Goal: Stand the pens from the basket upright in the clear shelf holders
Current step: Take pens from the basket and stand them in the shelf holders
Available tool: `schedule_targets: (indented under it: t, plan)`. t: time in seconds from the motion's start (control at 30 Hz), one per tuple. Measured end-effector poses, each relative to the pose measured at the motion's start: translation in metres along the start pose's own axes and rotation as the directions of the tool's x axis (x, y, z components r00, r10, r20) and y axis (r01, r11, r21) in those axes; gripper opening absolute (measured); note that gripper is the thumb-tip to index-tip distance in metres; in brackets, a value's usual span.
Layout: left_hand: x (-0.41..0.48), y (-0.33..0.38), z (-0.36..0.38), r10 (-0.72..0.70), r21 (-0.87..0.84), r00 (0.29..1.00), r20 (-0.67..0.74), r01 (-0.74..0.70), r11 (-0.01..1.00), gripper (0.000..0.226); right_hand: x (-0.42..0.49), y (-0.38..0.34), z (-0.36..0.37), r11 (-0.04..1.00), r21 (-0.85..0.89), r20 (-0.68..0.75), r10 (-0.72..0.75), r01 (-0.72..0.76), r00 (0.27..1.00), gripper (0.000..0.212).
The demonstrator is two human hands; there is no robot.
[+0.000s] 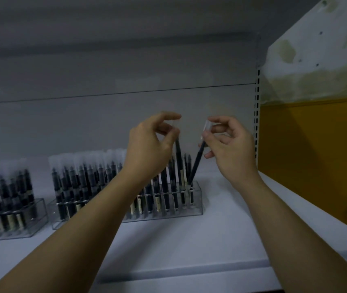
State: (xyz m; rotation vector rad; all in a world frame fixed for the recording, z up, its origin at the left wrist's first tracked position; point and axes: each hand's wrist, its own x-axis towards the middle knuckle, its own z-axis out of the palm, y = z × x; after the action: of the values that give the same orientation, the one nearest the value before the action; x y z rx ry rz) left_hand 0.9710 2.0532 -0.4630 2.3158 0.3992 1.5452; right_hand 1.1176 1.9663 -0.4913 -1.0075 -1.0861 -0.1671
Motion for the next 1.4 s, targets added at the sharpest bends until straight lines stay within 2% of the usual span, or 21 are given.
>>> schedule_targets:
  t: [0.33, 0.47, 0.53, 0.73, 0.93, 1.2, 1.4]
  plan:
    - [-0.011, -0.001, 0.005, -0.001, 0.149, 0.997, 0.083, -0.011, 0.989, 0.021, -0.003, 0.001, 0.000, 0.990, -0.110, 0.048, -0.081, 0.086, 0.996, 0.027]
    - [-0.013, -0.001, 0.005, 0.068, 0.345, 0.991, 0.113, -0.103, 0.933, 0.022, -0.006, -0.001, 0.003, 0.976, -0.170, 0.107, -0.119, 0.136, 0.987, 0.035]
    - [-0.015, -0.001, 0.003, 0.057, 0.383, 0.992, 0.115, -0.097, 0.919, 0.022, -0.008, -0.001, 0.004, 0.973, -0.172, 0.146, -0.128, 0.153, 0.981, 0.040]
    - [-0.015, -0.001, 0.001, 0.045, 0.443, 0.992, 0.120, -0.094, 0.892, 0.022, -0.018, 0.003, 0.010, 0.946, -0.236, 0.280, -0.153, 0.222, 0.948, 0.040]
    - [-0.019, -0.004, -0.001, 0.048, 0.462, 0.989, 0.142, -0.109, 0.880, 0.024, -0.024, 0.007, 0.009, 0.931, -0.279, 0.288, -0.153, 0.236, 0.945, 0.038]
    - [-0.022, -0.006, -0.006, 0.075, 0.486, 0.980, 0.185, -0.158, 0.859, 0.028, -0.029, 0.007, 0.009, 0.956, -0.235, 0.270, -0.108, 0.174, 0.957, 0.035]
    - [-0.026, -0.007, -0.008, 0.101, 0.511, 0.974, 0.204, -0.194, 0.837, 0.034, -0.033, 0.009, 0.009, 0.913, -0.337, 0.238, -0.153, 0.230, 0.959, 0.030]
